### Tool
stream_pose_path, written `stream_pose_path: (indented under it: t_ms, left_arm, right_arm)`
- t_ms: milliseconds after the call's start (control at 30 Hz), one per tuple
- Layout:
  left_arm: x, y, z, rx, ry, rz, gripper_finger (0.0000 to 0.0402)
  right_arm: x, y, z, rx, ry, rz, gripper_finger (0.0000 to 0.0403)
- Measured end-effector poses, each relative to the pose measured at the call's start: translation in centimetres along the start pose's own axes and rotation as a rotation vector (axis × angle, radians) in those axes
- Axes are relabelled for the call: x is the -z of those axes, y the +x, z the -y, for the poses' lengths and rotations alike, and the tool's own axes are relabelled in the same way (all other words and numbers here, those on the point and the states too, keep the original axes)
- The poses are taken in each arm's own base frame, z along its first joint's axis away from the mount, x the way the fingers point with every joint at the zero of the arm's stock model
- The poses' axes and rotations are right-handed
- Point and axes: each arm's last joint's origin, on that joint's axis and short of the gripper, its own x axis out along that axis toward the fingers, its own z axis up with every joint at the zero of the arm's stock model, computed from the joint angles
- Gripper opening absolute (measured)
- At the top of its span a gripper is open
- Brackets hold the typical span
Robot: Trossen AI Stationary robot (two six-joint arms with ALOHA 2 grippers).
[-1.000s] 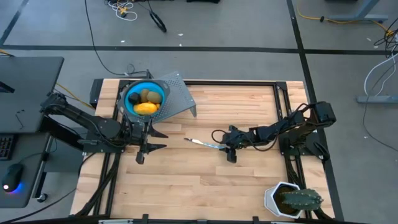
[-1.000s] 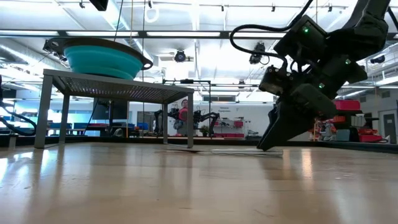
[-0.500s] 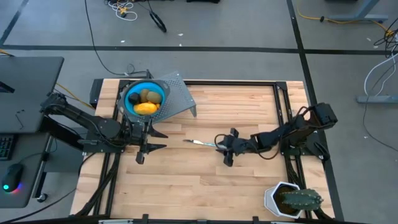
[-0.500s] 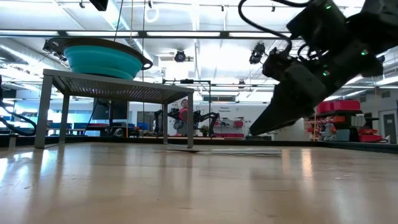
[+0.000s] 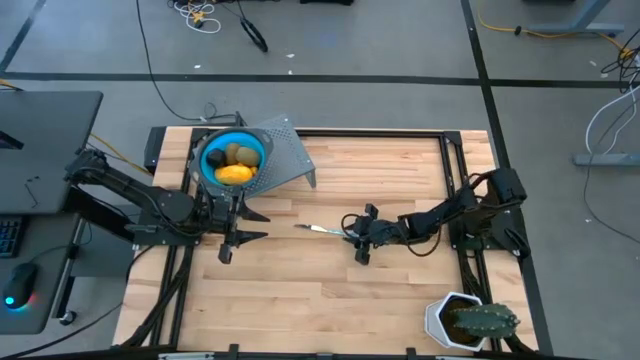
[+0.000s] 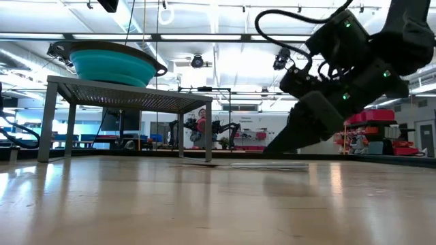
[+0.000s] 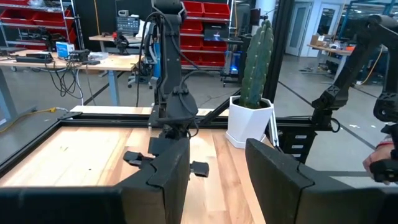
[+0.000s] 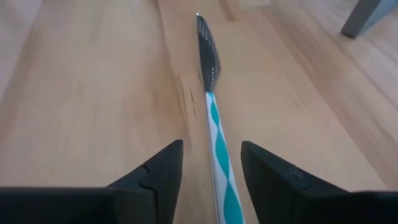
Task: Pick & Place Fruit
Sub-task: Put the white knife on the shelf
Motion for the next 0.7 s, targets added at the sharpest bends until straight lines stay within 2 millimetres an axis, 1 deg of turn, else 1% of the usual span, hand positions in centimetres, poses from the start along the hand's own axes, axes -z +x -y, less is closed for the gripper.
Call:
stream_pose_path:
  t_ms: [167, 367, 600, 700]
  left_arm:
    - [0.0, 0.0, 0.0, 0.000, 0.001, -0.001, 0.0165]
    - [0.0, 0.0, 0.0, 0.000, 0.002, 0.000, 0.0165]
    - [0.0, 0.0, 0.0, 0.000, 0.001, 0.000, 0.0165]
    - [0.0, 0.0, 0.0, 0.000, 0.001, 0.000, 0.0165]
  right_arm:
    - [1.3, 0.9, 0.2, 0.026, -0.018, -0.049, 0.0172]
    - [1.5, 1.3, 0.4, 0.053, 0.047, -0.045, 0.0171]
    - [1.7, 1.4, 0.4, 0.062, 0.045, -0.051, 0.0156]
    - [2.1, 1.7, 0.3, 0.067, 0.005, -0.057, 0.0149]
